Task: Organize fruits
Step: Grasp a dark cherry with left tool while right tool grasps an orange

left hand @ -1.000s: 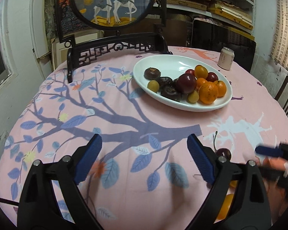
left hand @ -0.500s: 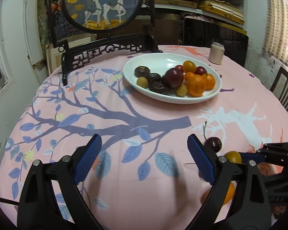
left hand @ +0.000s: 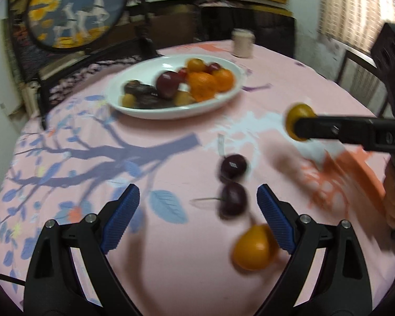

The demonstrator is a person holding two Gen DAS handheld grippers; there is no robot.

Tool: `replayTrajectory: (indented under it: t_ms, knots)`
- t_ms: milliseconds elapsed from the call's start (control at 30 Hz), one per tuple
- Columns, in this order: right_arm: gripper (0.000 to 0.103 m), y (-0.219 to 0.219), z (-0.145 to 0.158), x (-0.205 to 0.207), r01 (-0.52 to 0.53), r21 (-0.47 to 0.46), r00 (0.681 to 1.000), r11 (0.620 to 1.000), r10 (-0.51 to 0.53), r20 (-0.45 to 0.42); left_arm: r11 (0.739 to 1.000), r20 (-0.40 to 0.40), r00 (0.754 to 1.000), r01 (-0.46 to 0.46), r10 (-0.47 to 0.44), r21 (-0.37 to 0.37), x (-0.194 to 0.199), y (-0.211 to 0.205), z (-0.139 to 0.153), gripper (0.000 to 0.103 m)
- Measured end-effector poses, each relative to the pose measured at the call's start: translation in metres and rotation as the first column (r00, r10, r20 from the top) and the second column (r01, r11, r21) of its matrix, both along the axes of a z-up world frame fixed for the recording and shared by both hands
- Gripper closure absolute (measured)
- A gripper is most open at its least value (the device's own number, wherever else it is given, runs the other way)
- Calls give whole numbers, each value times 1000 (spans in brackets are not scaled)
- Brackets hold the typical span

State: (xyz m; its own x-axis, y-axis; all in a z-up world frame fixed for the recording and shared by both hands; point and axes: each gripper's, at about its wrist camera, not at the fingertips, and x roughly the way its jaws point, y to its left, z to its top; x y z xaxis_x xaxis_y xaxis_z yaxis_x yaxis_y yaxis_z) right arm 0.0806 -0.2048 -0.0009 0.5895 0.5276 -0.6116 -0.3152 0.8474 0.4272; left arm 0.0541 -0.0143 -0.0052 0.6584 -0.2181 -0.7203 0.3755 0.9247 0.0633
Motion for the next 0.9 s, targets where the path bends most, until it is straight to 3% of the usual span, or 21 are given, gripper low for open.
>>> replayTrajectory:
  t_ms: [100,200,267,367,467,533,633,733,900]
  knots:
    - [67,0,1,-2,1,0,1000,1000,-1,0,999,-17,1000,1,0,45,4,-8,-9,9]
    - [67,-1,2,-2,4,4,1000,1000,-4,3,998,-27,998,-59,60,21,11,4,-8,10]
    - [67,-2,1,-2,5,9,1000,1000,-6,3,995,-48,994,-102,102,-12,17,16,-8,23]
    - [67,-2,1,-2,5,11,1000,1000,-5,0,996,-71,995,-73,70,-48,18,15,-8,42]
    - [67,-1,1,-1,4,11,1000,1000,-4,-2,999,-68,998,-14,11,-45,15,5,-8,48]
    - [67,-2,0,-1,5,10,1000,1000,-5,-4,999,-77,997,-8,4,-51,18,3,-10,54]
    - [67,-2,-1,-1,8,6,1000,1000,-8,-7,997,-102,995,-6,-1,-76,23,3,-12,56]
    - [67,-3,-2,1,12,5,1000,1000,-12,-14,990,-129,990,33,-51,-135,21,3,-12,75]
    - [67,-3,-2,0,9,7,1000,1000,-9,-12,991,-125,991,35,-52,-130,19,2,-11,75]
